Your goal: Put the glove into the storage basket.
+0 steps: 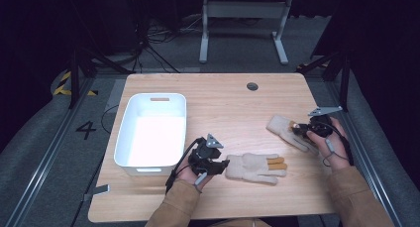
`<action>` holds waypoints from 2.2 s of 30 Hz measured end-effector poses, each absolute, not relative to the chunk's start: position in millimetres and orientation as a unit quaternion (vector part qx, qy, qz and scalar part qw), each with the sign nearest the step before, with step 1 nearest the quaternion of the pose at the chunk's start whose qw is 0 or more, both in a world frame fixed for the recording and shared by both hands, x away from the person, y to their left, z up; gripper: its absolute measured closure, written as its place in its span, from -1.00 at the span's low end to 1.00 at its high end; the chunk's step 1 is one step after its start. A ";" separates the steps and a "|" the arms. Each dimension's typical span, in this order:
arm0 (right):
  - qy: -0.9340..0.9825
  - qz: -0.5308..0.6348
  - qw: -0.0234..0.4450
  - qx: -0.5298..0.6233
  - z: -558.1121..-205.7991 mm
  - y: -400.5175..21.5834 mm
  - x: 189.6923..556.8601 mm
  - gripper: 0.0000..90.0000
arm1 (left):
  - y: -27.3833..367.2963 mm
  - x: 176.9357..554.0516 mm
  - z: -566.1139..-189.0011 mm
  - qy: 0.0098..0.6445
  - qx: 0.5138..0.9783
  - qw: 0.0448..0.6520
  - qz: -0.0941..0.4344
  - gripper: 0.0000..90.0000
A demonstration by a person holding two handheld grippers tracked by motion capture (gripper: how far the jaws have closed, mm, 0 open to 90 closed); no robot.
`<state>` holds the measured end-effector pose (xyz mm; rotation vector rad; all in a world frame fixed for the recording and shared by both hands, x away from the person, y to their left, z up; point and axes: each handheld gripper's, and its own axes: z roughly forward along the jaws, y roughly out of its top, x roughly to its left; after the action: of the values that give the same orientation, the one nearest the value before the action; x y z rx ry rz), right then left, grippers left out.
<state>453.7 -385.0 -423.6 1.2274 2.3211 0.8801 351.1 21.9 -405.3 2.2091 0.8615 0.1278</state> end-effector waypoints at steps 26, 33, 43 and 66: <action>0.833 0.349 0.212 0.372 -365.9 -374.1 419.8 0.56 | 15.7 353.4 -405.5 0.325 0.867 0.375 0.044 0.28; 0.838 0.366 0.198 0.352 -356.9 -369.8 414.0 0.56 | 15.9 353.1 -405.3 0.326 0.867 0.375 0.044 0.27; 0.852 0.387 0.168 0.311 -347.0 -355.6 404.4 0.56 | 16.6 353.4 -404.2 0.325 0.867 0.376 0.042 0.27; 0.874 0.411 0.113 0.233 -340.2 -316.9 386.8 0.56 | 16.1 353.5 -404.1 0.324 0.867 0.377 0.038 0.27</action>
<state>386.8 -316.9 -340.2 0.6828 2.5641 1.2056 353.5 16.1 -404.1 2.2161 0.8271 0.0982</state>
